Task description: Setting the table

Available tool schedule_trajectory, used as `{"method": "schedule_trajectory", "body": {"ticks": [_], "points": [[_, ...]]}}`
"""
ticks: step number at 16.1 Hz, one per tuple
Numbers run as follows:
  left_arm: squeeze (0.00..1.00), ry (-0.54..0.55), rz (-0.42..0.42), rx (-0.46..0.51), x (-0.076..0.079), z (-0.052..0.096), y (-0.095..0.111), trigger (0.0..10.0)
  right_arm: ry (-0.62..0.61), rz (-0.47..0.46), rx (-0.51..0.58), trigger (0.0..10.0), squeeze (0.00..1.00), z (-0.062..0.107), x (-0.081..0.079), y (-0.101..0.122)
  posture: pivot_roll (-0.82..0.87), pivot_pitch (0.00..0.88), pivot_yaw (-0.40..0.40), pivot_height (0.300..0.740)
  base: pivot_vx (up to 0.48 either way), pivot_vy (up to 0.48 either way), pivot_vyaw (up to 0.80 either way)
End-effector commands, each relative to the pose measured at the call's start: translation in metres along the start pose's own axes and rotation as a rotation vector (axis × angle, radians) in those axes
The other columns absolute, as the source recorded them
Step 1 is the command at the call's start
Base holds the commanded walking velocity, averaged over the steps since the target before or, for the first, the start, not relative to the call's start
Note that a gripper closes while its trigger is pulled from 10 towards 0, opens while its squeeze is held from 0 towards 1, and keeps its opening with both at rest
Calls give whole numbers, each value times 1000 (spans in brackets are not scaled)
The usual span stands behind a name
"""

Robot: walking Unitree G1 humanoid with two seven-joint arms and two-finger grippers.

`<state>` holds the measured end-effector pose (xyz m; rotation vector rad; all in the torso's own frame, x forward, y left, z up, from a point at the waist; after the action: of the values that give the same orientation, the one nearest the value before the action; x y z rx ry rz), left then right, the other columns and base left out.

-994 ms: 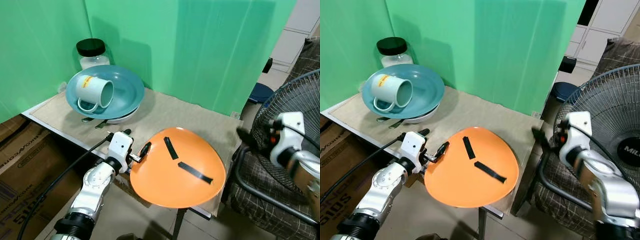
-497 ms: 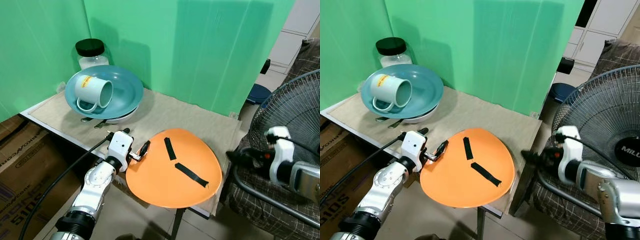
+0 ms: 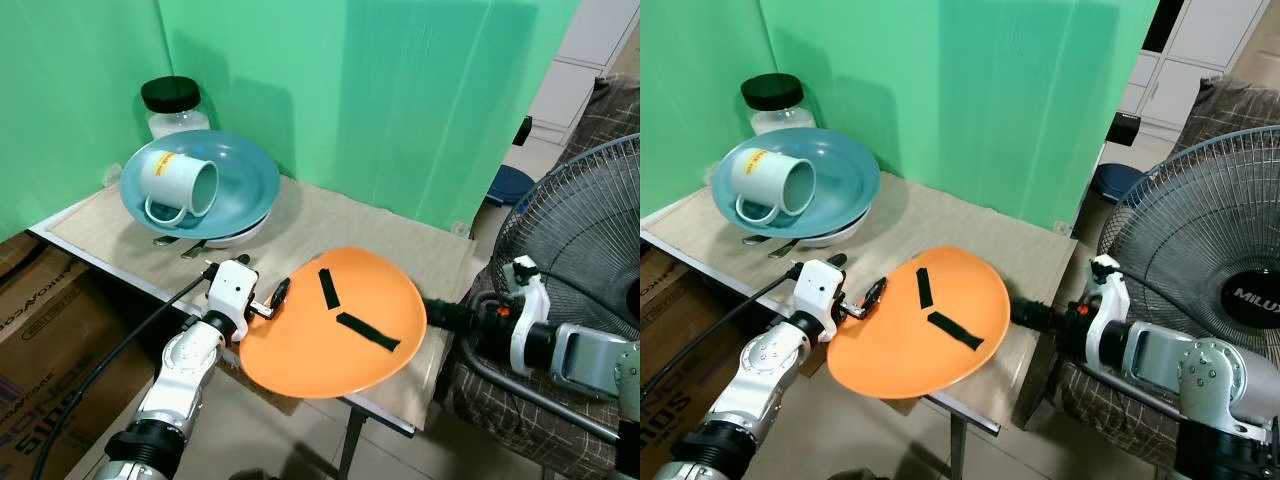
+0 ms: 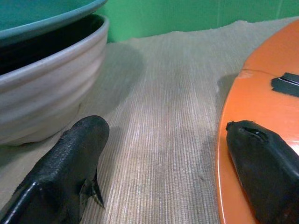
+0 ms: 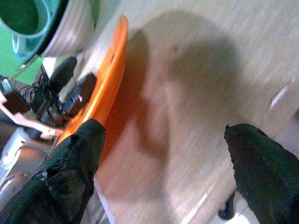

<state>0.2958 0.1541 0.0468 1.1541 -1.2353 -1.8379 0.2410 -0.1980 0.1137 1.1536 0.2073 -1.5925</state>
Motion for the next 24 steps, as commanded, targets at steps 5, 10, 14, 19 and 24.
{"method": "schedule_trajectory", "body": {"ticks": [5,10,14,19,24], "points": [[0,-39,-2,-134,8,8,-26,10000,39,-8,-50,10000,0,-16,-18,-4,35,0,-20,740,0,0,0],[0,-10,-4,-144,3,8,-27,10000,-27,-45,136,10000,0,-10,-6,24,40,0,-26,740,0,0,0],[0,65,-10,-170,-7,6,-28,10000,-14,-61,213,10000,0,-14,-8,35,40,0,-31,740,0,0,0],[0,79,-13,-172,-10,5,-29,10000,-53,-72,244,10000,0,-10,0,42,43,0,-33,740,0,0,0],[0,78,-9,-170,-8,4,-28,10000,-122,27,144,10000,0,-8,10,31,41,0,-33,740,0,0,0]]}}
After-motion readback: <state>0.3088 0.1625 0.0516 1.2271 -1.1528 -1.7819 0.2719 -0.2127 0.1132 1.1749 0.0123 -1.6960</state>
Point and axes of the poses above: a point about 5 cm out from each wrist's last joint towards the gripper, its own z axis pointing back from the gripper into the wrist, its own y axis along the axis of the wrist's last joint, x = y × z, the point moved 1 cm from there along -z, pointing out of the wrist towards the gripper, and after that the axes turned 7 degrees about -z, right-handed, at the moved point
